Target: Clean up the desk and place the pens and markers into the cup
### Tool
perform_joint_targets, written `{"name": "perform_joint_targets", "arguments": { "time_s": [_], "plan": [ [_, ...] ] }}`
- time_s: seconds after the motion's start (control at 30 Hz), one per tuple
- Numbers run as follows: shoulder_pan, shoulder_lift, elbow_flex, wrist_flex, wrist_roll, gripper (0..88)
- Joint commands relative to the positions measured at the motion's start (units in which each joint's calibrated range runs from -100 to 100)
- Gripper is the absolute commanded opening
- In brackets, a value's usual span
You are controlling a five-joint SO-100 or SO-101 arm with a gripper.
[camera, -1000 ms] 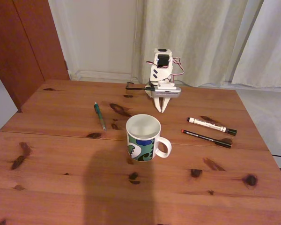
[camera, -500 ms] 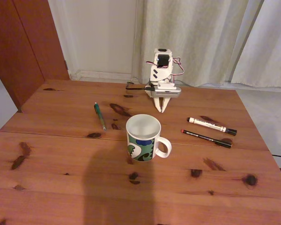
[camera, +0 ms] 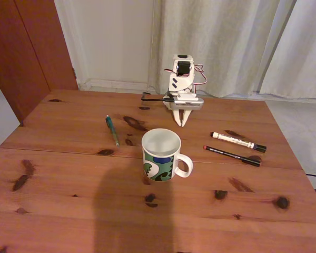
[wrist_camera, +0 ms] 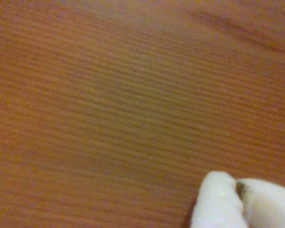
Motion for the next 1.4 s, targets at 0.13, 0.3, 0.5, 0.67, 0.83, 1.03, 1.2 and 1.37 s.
{"name": "perform_joint_targets", "arguments": {
  "time_s": [0.13,0.3,0.5,0.67,0.83,1.03,1.2,1.37],
  "plan": [
    [-0.36,0.56,0.41,-0.19,-0.19,0.8],
    [-0.36,6.60,-6.44,-0.36,-0.24,0.8],
    [-0.76,27.62,-24.66,0.32,-0.24,0.8],
    [-4.46,45.24,-41.61,0.41,-2.49,0.8],
    [-4.78,57.32,-55.68,0.41,-3.59,0.8],
    [-10.65,65.85,-68.84,0.24,-3.17,0.8],
    [-17.81,68.91,-73.26,0.32,-3.01,0.8],
    [-24.08,69.24,-73.17,0.41,2.22,0.8]
  ]
}}
